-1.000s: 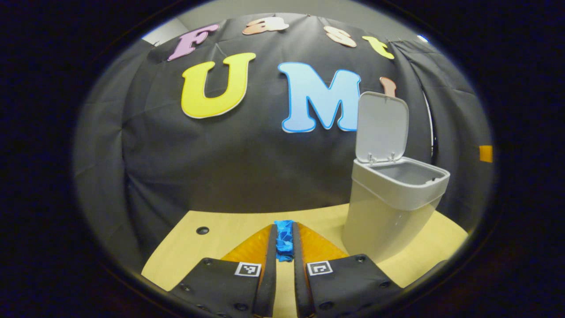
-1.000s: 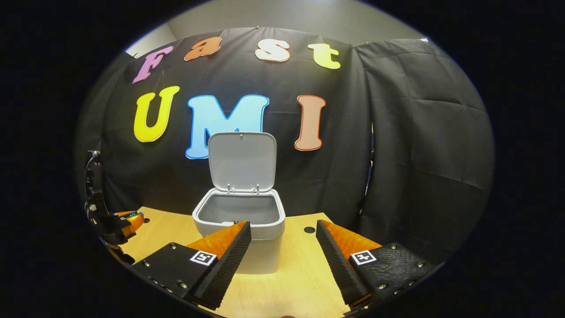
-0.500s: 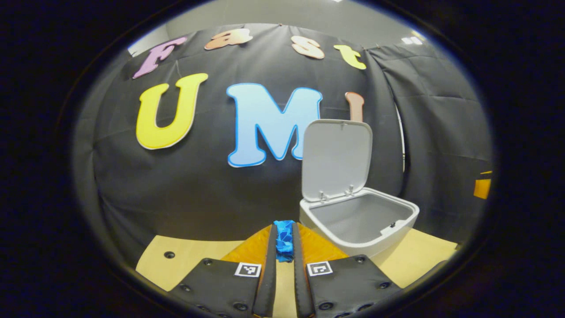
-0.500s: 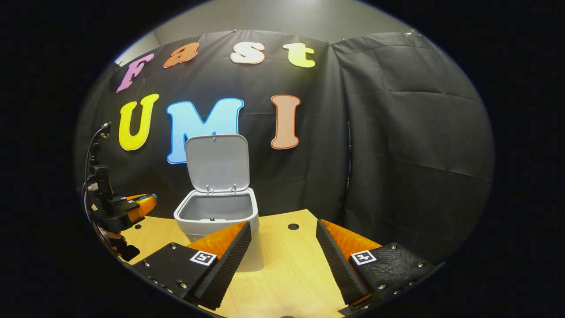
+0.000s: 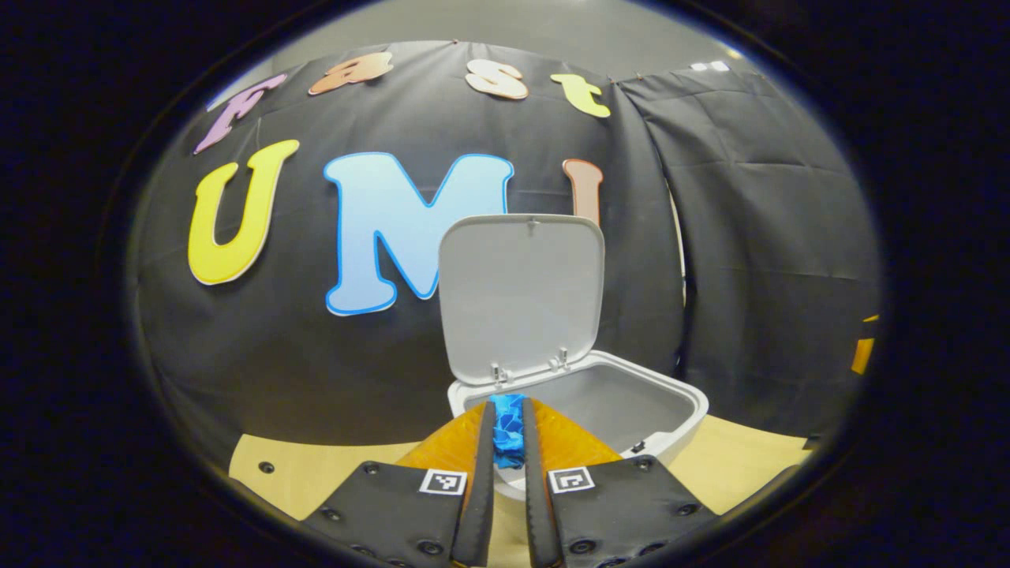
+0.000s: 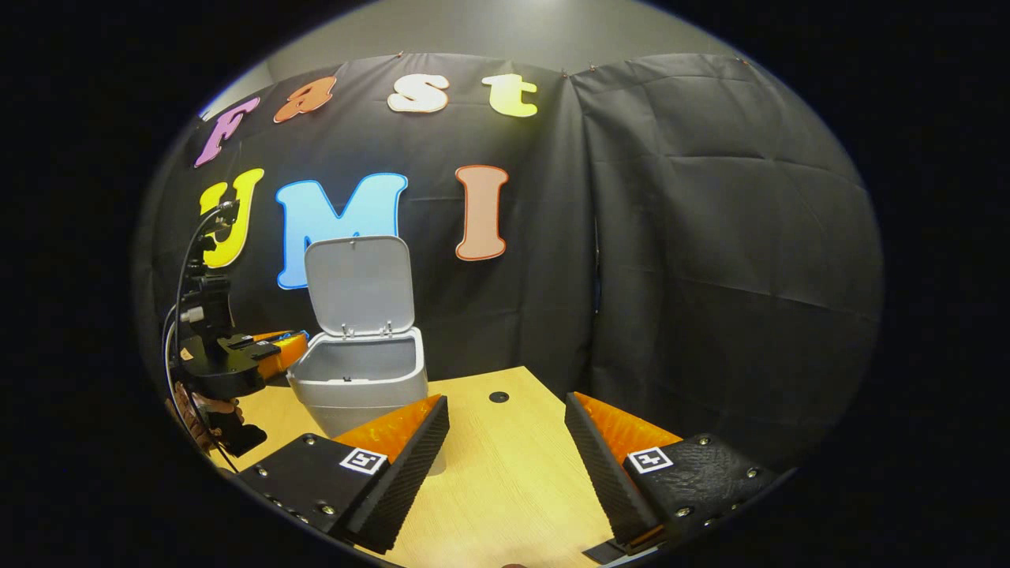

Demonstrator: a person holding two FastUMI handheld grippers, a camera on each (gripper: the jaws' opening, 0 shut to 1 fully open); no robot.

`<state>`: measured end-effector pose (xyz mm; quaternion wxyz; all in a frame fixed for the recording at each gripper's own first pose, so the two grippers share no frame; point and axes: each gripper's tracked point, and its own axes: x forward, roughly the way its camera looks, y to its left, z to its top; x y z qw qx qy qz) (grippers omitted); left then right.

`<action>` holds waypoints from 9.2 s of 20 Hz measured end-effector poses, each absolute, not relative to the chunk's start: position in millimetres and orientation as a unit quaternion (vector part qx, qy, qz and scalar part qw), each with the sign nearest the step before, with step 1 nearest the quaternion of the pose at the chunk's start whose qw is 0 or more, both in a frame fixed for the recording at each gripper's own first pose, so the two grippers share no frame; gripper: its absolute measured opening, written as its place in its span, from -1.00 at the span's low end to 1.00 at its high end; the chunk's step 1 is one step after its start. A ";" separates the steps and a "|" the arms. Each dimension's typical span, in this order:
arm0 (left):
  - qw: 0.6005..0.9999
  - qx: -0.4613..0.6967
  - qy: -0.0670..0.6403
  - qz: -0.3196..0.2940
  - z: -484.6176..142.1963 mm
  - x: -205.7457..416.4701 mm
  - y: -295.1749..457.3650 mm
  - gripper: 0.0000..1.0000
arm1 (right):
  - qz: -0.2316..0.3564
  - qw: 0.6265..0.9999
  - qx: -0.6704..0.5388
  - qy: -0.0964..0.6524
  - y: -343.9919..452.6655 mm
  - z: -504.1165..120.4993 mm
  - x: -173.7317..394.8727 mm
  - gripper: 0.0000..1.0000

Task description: Press the lid of the desktop garbage bin to open it, pick up the crumpled paper on the desktop and throw it into the bin, then pick up the pop can on the desktop and drop it into the bin, and finally close the garbage bin lid.

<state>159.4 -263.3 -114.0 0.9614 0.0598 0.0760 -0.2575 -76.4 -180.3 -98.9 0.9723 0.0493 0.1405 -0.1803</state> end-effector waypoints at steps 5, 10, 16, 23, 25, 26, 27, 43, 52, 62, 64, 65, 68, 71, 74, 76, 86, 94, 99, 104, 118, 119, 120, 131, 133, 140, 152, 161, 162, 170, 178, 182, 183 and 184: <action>0.962 0.061 0.079 -0.255 -118.4 164.4 -277.3 -0.10 | -0.186 0.970 0.053 0.145 -190.2 -105.0 -79.8 0.90; 0.960 0.067 0.079 -0.260 -116.2 163.8 -282.1 0.53 | -0.180 0.971 0.061 0.148 -191.1 -108.3 -71.7 0.90; 0.964 0.067 0.078 -0.244 -111.4 163.3 -256.8 0.52 | -0.151 0.975 0.062 0.153 -171.1 -114.4 -59.5 0.91; 0.975 0.059 0.078 -0.200 -102.1 161.9 -194.8 0.52 | -0.091 0.980 0.059 0.165 -123.7 -122.2 -43.5 0.91; 0.978 0.059 0.079 -0.184 -100.8 160.7 -172.4 0.52 | -0.068 0.982 0.055 0.168 -105.3 -124.7 -40.0 0.91; 0.980 0.058 0.080 -0.175 -99.0 159.7 -161.6 0.52 | -0.056 0.982 0.053 0.170 -95.6 -125.0 -38.3 0.91; 0.981 0.058 0.080 -0.168 -98.0 158.4 -150.2 0.46 | -0.044 0.983 0.052 0.172 -86.2 -126.8 -36.6 0.91; 0.993 0.059 0.081 -0.059 -78.3 116.4 8.5 0.46 | 0.107 0.973 0.041 0.202 49.5 -151.9 -18.0 0.91; 0.995 0.058 0.081 -0.017 -73.9 99.7 63.7 0.46 | 0.162 0.958 0.019 0.237 98.6 -183.7 -11.0 0.91; 0.995 0.052 0.084 0.006 -79.2 93.2 96.0 0.52 | 0.207 0.926 -0.023 0.314 138.4 -254.4 -22.3 0.91; 0.995 0.050 0.086 0.009 -82.2 93.4 101.5 0.46 | 0.211 0.920 -0.032 0.329 143.8 -266.8 -23.0 0.92; 0.995 0.049 0.087 0.010 -83.6 94.1 103.8 0.52 | 0.213 0.916 -0.034 0.337 145.5 -272.4 -24.1 0.92; 0.995 0.048 0.091 0.016 -88.9 95.4 113.7 0.52 | 0.217 0.909 -0.041 0.352 148.6 -283.5 -24.6 0.91; 0.994 0.047 0.095 0.019 -93.9 98.3 119.3 0.52 | 0.220 0.903 -0.047 0.367 152.6 -294.9 -26.1 0.91; 0.994 0.046 0.098 0.019 -97.9 101.6 121.9 0.52 | 0.219 0.898 -0.051 0.378 153.9 -303.7 -25.9 0.91; 0.994 0.044 0.101 0.018 -101.8 104.5 121.4 0.58 | 0.217 0.895 -0.052 0.386 153.8 -308.7 -26.4 0.91; 0.993 0.046 0.111 0.015 -115.1 115.2 117.9 0.52 | 0.209 0.883 -0.070 0.414 149.5 -331.6 -26.3 0.92; 0.992 0.041 0.118 0.016 -123.4 119.7 116.4 0.58 | 0.208 0.878 -0.093 0.422 144.4 -340.4 -24.3 0.72; 0.992 0.039 0.118 0.015 -124.2 119.6 112.5 0.58 | 0.204 0.890 -0.084 0.400 142.6 -322.8 -15.7 0.70; 0.992 0.035 0.118 0.011 -123.7 119.5 106.4 0.58 | 0.205 0.905 -0.076 0.364 143.5 -294.4 -8.3 0.70; 0.992 0.037 0.118 -0.003 -122.1 118.6 90.7 0.52 | 0.181 0.944 -0.012 0.276 131.2 -211.8 10.1 0.69; 0.992 0.037 0.119 -0.004 -123.1 119.3 89.5 0.52 | 0.177 0.946 -0.014 0.272 127.9 -206.9 10.7 0.69; 0.992 0.037 0.120 -0.005 -123.6 120.0 87.3 0.52 | 0.173 0.948 -0.016 0.266 123.8 -201.0 10.8 0.69; 0.991 0.035 0.123 -0.028 -128.4 130.1 52.7 0.52 | 0.139 0.980 0.022 0.139 89.2 -77.0 55.3 0.69; 0.991 0.036 0.122 -0.029 -127.5 131.8 48.5 0.58 | 0.127 0.985 0.020 0.114 77.7 -57.1 62.9 0.69; 0.991 0.032 0.124 -0.031 -128.4 134.4 38.1 0.58 | 0.074 0.995 0.002 0.064 22.4 -19.5 98.0 0.69; 0.991 0.042 0.127 -0.001 -126.9 132.2 52.8 0.52 | 0.028 0.991 -0.024 0.125 -41.2 -80.7 138.8 0.69; 0.990 0.047 0.130 0.020 -129.7 130.0 61.9 0.58 | 0.027 0.982 -0.022 0.183 -56.3 -135.9 152.7 0.70; 0.990 0.046 0.130 0.021 -131.4 129.3 61.1 0.58 | 0.026 0.982 -0.021 0.188 -57.8 -138.9 153.1 0.70; 0.990 0.043 0.130 0.023 -130.3 128.1 61.1 0.52 | 0.029 0.975 0.005 0.222 -60.6 -162.7 155.4 0.70; 0.990 0.039 0.134 0.034 -134.2 123.1 63.9 0.58 | 0.041 0.971 0.013 0.236 -51.1 -171.9 158.0 0.70; 0.989 0.033 0.137 0.045 -137.7 108.1 75.5 0.58 | 0.053 0.968 0.012 0.244 -42.6 -176.3 158.1 0.70; 0.989 0.031 0.140 0.047 -139.9 106.7 76.6 0.58 | 0.052 0.968 0.014 0.244 -42.6 -175.7 158.4 0.70; 0.988 0.030 0.142 0.049 -141.3 104.8 78.2 0.58 | 0.052 0.968 0.016 0.244 -42.0 -175.7 159.1 0.70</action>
